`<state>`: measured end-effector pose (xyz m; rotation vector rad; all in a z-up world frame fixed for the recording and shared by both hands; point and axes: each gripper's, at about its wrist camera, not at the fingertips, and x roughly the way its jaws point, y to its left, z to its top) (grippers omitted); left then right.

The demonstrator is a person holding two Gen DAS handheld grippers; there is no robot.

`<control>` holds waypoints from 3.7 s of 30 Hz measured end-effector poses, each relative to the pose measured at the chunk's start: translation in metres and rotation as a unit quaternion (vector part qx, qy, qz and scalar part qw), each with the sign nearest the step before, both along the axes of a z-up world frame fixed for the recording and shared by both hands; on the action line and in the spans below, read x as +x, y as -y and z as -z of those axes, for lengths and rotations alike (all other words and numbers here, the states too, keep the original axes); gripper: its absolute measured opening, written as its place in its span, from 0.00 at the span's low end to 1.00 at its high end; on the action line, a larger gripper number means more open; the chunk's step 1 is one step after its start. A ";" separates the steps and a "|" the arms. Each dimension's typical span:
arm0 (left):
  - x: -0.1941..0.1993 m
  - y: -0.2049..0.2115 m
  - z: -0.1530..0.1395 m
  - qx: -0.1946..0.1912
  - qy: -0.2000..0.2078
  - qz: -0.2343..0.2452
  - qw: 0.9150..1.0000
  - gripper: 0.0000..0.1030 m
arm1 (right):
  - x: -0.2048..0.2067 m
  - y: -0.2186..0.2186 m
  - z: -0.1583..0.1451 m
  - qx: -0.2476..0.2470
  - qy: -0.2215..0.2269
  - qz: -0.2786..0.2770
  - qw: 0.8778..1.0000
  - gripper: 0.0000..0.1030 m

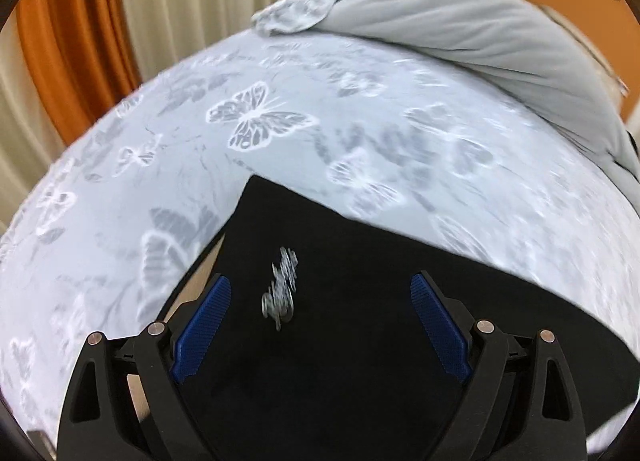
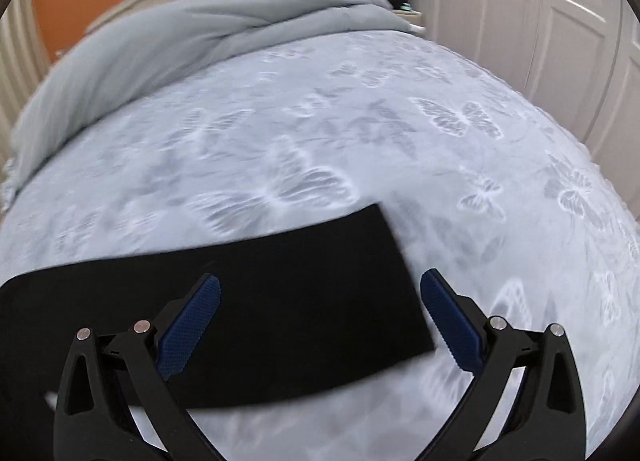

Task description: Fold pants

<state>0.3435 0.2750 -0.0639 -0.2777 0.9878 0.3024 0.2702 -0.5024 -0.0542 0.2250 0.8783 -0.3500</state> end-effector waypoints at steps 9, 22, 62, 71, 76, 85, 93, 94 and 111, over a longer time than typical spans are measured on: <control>0.053 -0.018 0.038 -0.006 -0.028 -0.045 0.999 0.84 | 0.050 0.028 0.042 0.024 -0.029 0.027 0.999 0.70; -0.007 -0.013 -0.039 -0.051 0.053 -0.008 0.997 0.04 | -0.018 -0.001 -0.034 0.028 0.069 -0.037 0.996 0.12; -0.223 -0.040 0.041 -0.314 0.004 -0.094 0.945 0.33 | -0.322 -0.075 -0.088 0.156 0.195 0.053 0.967 0.78; -0.212 -0.043 0.049 -0.345 -0.003 -0.105 0.933 0.03 | -0.217 -0.081 -0.009 0.250 0.044 0.028 0.967 0.13; -0.235 -0.052 -0.004 -0.381 0.088 -0.048 0.919 0.02 | -0.233 -0.076 -0.067 0.241 0.195 -0.008 0.951 0.05; -0.250 -0.063 0.023 -0.320 -0.003 -0.059 0.946 0.03 | -0.241 -0.030 0.023 0.237 -0.014 0.062 0.969 0.06; -0.254 -0.053 0.023 -0.261 -0.034 -0.060 0.963 0.04 | -0.238 -0.019 0.018 0.251 0.009 0.088 0.964 0.23; -0.252 -0.054 0.028 -0.262 -0.040 -0.064 0.962 0.04 | -0.237 -0.015 0.019 0.237 0.009 0.098 0.966 0.08; -0.307 -0.047 -0.057 -0.137 0.070 -0.136 0.979 0.56 | -0.279 -0.041 -0.063 0.085 0.101 0.134 0.982 0.43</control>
